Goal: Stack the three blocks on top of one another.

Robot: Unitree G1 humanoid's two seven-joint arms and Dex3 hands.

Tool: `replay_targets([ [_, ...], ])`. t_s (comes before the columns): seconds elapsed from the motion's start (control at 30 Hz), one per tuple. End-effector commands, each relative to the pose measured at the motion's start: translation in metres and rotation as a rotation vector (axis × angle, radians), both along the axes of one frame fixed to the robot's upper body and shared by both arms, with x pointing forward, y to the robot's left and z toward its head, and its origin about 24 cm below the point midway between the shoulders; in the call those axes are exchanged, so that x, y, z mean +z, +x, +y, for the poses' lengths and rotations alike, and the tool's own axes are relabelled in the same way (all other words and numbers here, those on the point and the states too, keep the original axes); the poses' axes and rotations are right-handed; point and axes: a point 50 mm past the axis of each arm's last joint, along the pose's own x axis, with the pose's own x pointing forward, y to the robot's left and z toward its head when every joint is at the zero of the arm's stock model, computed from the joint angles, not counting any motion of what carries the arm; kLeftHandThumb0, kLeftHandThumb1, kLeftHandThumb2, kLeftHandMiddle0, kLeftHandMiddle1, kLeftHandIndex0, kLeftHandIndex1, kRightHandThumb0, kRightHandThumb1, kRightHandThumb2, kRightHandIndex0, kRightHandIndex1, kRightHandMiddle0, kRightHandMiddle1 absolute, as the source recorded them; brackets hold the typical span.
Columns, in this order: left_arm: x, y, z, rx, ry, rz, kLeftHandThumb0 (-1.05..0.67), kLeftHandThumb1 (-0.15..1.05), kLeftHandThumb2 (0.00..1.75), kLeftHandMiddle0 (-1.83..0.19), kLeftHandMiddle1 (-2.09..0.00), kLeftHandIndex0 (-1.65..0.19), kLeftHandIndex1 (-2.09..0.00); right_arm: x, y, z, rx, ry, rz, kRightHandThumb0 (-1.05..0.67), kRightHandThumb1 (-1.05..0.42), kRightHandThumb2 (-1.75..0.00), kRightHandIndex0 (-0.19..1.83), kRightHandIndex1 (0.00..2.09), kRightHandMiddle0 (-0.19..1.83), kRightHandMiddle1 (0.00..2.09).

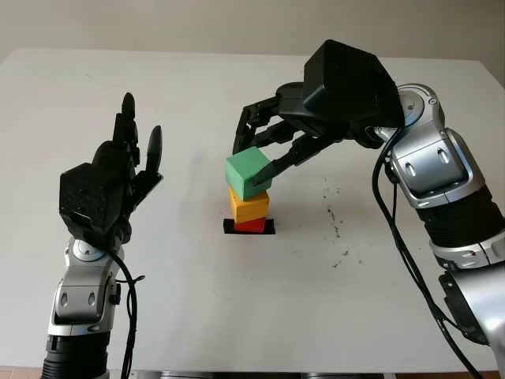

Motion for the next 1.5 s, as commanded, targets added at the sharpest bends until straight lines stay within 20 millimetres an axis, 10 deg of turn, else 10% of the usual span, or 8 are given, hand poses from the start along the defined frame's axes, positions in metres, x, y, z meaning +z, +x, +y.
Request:
replay_targets([
  [0.0, 0.000, -0.001, 0.001, -0.001, 0.008, -0.006, -0.69, 1.05, 0.68, 0.17, -0.06, 0.15, -0.06, -0.004, 0.000, -0.004, 0.005, -0.001, 0.009, -0.58, -0.91, -0.05, 0.28, 0.01, 0.13, 1.14],
  [0.37, 0.001, 0.000, 0.001, -0.002, 0.008, -0.008, -0.68, 1.05, 0.68, 0.17, -0.06, 0.15, -0.05, -0.003, -0.003, -0.004, 0.080, -0.106, -0.086, -0.71, -0.93, -0.05, -0.04, 0.03, 0.03, 0.45],
  [0.93, 0.001, 0.001, 0.001, -0.009, 0.019, -0.004, -0.70, 1.05, 0.68, 0.17, -0.05, 0.15, -0.06, 0.014, -0.008, -0.016, 0.139, -0.055, -0.111, -0.87, -0.93, -0.05, -0.19, 0.00, -0.19, 0.01],
  [1.23, -0.002, 0.000, 0.005, -0.004, -0.009, -0.001, -0.70, 1.05, 0.67, 0.17, -0.05, 0.16, -0.05, 0.013, -0.002, -0.061, -0.138, 0.385, -0.270, -0.84, -1.05, -0.46, -0.19, 0.00, -0.18, 0.03],
  [1.47, -0.003, 0.000, 0.004, -0.007, -0.012, 0.003, -0.70, 1.05, 0.66, 0.18, -0.05, 0.17, -0.05, -0.031, 0.005, -0.075, -0.328, 0.653, -0.165, -0.72, -1.05, -0.53, -0.19, 0.00, -0.19, 0.00],
])
